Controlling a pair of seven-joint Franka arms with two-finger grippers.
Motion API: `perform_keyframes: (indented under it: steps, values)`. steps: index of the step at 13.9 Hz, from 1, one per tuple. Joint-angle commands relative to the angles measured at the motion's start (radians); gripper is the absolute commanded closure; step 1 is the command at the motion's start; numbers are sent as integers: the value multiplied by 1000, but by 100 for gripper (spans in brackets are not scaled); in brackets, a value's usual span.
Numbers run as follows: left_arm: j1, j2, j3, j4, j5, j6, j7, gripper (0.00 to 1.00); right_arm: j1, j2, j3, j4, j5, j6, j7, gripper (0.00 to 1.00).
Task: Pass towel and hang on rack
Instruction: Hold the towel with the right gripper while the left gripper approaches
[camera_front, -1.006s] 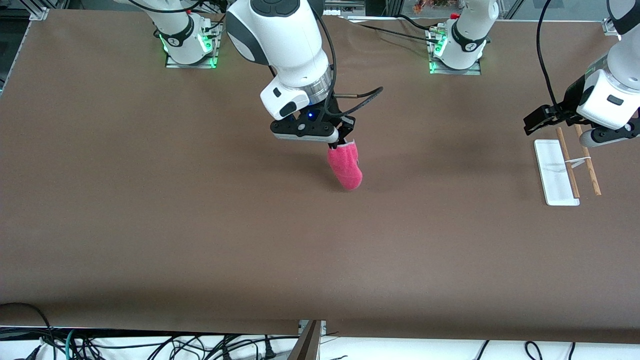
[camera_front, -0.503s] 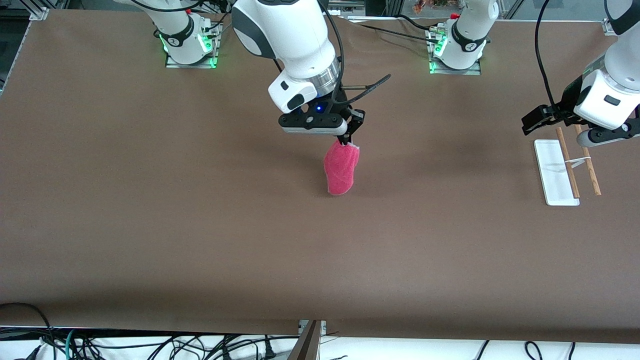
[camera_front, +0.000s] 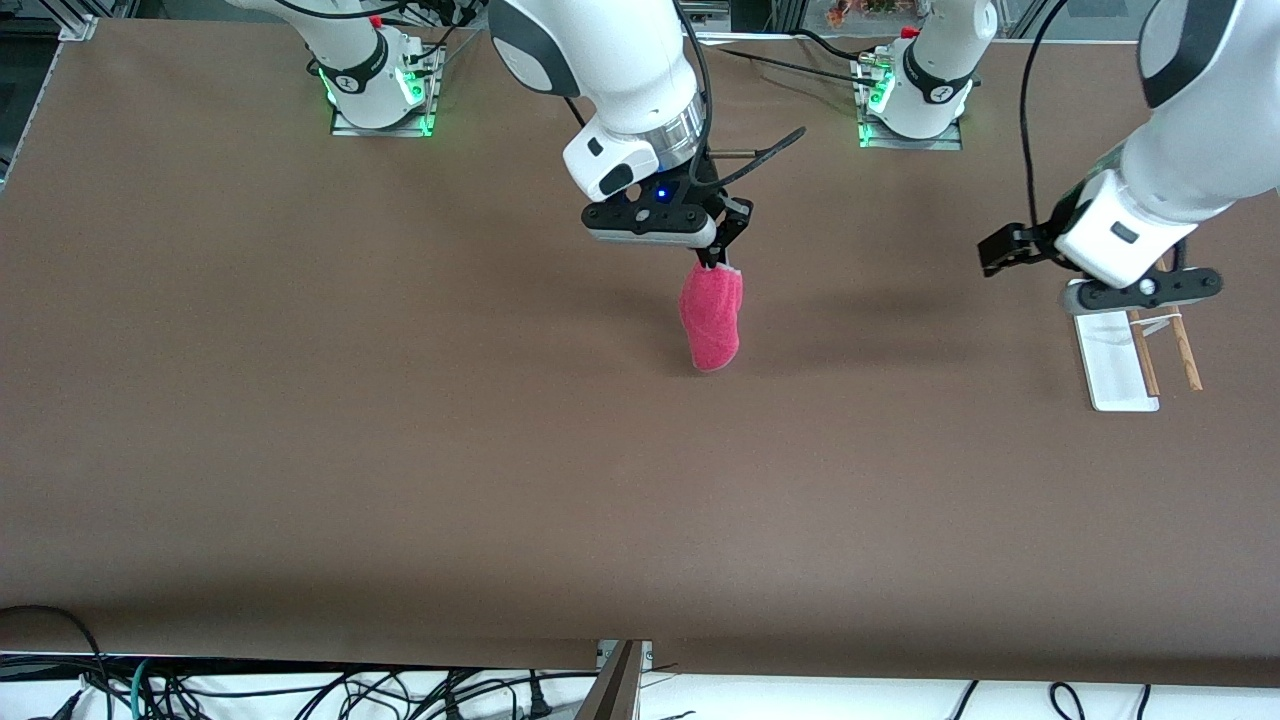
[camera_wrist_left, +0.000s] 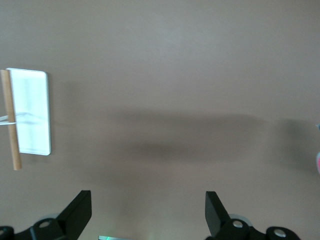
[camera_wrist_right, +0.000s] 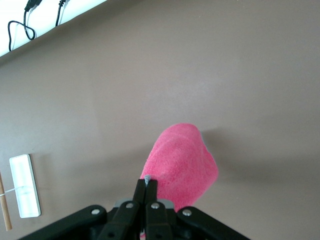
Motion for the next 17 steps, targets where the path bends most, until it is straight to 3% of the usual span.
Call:
perform_keyframes:
  steps: [1,7,9,13,17]
  values:
    - [-39,29,-6,56,12,-43,13,0,5,-7,1,7,2,10,31,100]
    - [-50,133,1,61,-33,-100,22,0,11,-7,2,7,2,70,62,100]
    - [-48,144,1,61,-101,-89,167,0,12,-7,2,7,4,85,74,100]
    - [-42,165,1,38,-263,-39,311,0,12,-7,4,7,4,84,77,100]
    - [-56,159,-18,-80,-375,128,498,0,12,-7,5,7,4,85,77,100]
